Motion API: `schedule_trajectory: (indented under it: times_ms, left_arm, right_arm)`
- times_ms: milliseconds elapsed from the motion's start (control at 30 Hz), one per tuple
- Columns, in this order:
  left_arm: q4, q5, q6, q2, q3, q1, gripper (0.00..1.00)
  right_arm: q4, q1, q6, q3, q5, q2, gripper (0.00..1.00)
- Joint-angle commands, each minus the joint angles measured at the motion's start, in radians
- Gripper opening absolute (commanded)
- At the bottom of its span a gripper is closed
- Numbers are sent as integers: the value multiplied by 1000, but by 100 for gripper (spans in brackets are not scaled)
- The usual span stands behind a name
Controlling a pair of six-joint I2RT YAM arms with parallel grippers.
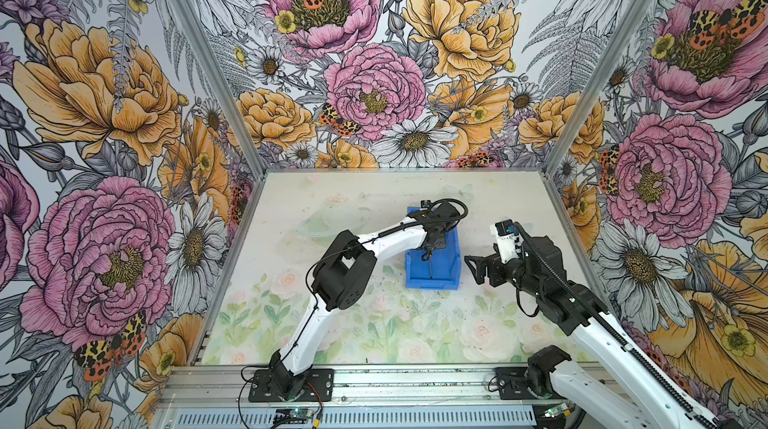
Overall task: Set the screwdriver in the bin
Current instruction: 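Lower the screwdriver into the bin and open the left gripper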
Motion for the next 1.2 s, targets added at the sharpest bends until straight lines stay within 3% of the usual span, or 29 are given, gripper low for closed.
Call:
schedule_trajectory:
  times_ms: [0, 733, 1033, 1167]
  left_arm:
    - [3, 2, -8, -9, -4, 7, 5]
    - [-1, 7, -1, 58, 32, -1, 17]
    - [0, 0, 11, 35, 58, -5, 48]
    - [0, -12, 17, 9, 79, -12, 54]
  right_arm:
    - [-4, -6, -8, -7, 22, -16, 100]
    - [-6, -12, -9, -11, 46, -25, 100]
    - [-4, -23, -9, -14, 59, -44, 99]
    - [-5, -23, -8, -11, 60, -38, 99]
